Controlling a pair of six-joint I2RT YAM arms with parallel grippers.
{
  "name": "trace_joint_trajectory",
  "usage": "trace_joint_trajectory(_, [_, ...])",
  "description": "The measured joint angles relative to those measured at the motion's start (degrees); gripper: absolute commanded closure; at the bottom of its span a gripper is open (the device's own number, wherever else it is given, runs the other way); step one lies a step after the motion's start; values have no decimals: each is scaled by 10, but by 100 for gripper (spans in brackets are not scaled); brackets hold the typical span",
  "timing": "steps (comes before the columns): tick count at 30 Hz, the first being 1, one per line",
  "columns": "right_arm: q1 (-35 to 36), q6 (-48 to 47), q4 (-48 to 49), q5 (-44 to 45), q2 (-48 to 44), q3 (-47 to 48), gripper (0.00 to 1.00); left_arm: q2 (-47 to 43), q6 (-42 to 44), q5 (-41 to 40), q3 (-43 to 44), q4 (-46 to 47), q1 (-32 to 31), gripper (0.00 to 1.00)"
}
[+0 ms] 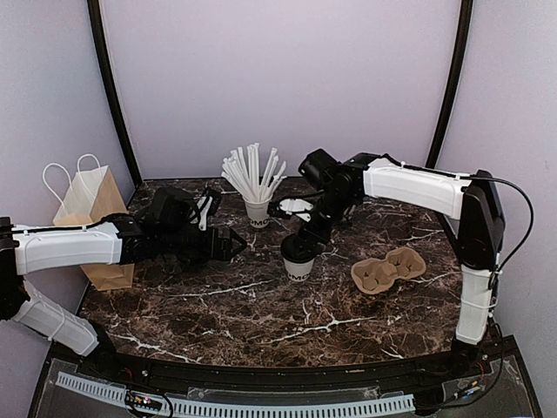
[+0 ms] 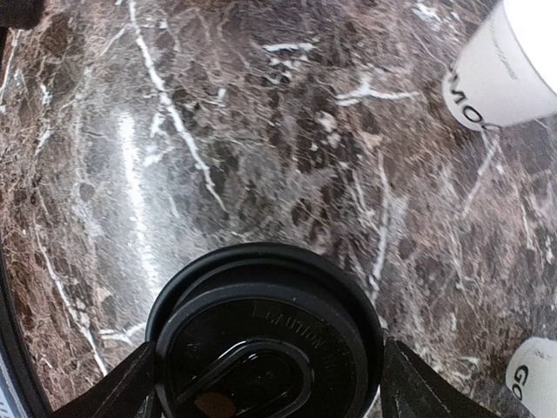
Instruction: Pack the takeout coffee
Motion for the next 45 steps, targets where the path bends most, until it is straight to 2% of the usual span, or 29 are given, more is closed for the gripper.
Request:
trace_joint_trajectory(11, [-161, 9, 0, 32, -59, -42, 20, 0, 5, 0, 0, 0, 0, 7])
trace_joint_trajectory(19, [-228, 25, 1, 52, -61, -42, 20, 11, 7, 8, 8, -1, 0, 7])
trace_joint_trajectory(28, [-259, 35, 10, 51, -61, -51, 15, 13, 7, 8, 15, -11, 0, 7])
trace_joint_trajectory(34, [-262, 45, 20, 48, -60, -62, 8, 15, 4, 5, 21, -24, 0, 8])
trace_joint_trajectory(35, [-262, 47, 20, 48, -60, -64, 3, 16, 2, 3, 25, -32, 0, 8])
trace_joint_trajectory(45, [-262, 54, 21, 42, -70, -72, 1, 16, 21, -47, 145, -158, 0, 14])
